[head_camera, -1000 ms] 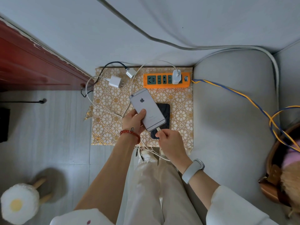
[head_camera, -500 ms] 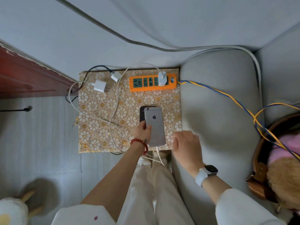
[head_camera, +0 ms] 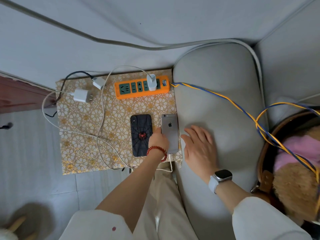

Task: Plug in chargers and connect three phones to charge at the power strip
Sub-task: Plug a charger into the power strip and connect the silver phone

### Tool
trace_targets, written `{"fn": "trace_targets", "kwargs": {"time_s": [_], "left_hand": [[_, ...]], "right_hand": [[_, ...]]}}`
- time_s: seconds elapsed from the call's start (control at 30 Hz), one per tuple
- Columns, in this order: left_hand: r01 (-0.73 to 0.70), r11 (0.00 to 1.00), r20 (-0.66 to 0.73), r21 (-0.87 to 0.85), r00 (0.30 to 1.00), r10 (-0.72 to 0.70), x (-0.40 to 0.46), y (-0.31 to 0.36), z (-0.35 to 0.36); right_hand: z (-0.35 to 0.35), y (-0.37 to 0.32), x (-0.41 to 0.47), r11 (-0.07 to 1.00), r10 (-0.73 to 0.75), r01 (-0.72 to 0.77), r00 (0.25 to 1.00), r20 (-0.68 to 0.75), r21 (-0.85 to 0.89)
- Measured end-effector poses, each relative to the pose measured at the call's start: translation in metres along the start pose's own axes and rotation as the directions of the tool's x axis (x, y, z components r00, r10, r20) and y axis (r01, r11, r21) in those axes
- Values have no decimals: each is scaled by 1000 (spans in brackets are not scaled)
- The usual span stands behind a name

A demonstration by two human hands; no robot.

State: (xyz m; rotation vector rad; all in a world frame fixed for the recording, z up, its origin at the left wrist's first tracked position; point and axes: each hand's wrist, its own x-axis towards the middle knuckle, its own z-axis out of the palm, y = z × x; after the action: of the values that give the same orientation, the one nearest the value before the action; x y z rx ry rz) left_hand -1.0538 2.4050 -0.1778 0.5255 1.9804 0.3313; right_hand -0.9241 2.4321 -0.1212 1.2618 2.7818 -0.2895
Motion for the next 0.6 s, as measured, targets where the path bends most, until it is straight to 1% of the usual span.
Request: {"fn": "trace_targets", "kwargs": {"time_s": [0.17, 0.23, 0.33, 0.43, 0.53, 0.6], "left_hand": [[-97, 971, -2, 219, 995, 99, -12, -4, -8], [-111, 974, -46, 197, 991, 123, -13, -11, -22], [-90, 991, -223, 96, 969, 110, -11, -30, -61], [-29, 997, -385, 69, 921, 53, -3, -55, -110], [59, 997, -538, 52, 843, -22, 9, -79, -161], [139, 990, -625, -19, 772, -120, 17, -93, -190]], "right_hand": [[-3, -8, 5, 999, 53, -53, 998, 17, 10], [-5, -16, 10, 996, 79, -81, 996, 50, 42], [-8, -36, 24, 992, 67, -77, 992, 103, 100], [-5, -62, 44, 981, 9, -38, 989, 151, 189], [3, -92, 66, 969, -58, 16, 985, 160, 248], [12, -112, 80, 957, -93, 45, 983, 158, 286]]}}
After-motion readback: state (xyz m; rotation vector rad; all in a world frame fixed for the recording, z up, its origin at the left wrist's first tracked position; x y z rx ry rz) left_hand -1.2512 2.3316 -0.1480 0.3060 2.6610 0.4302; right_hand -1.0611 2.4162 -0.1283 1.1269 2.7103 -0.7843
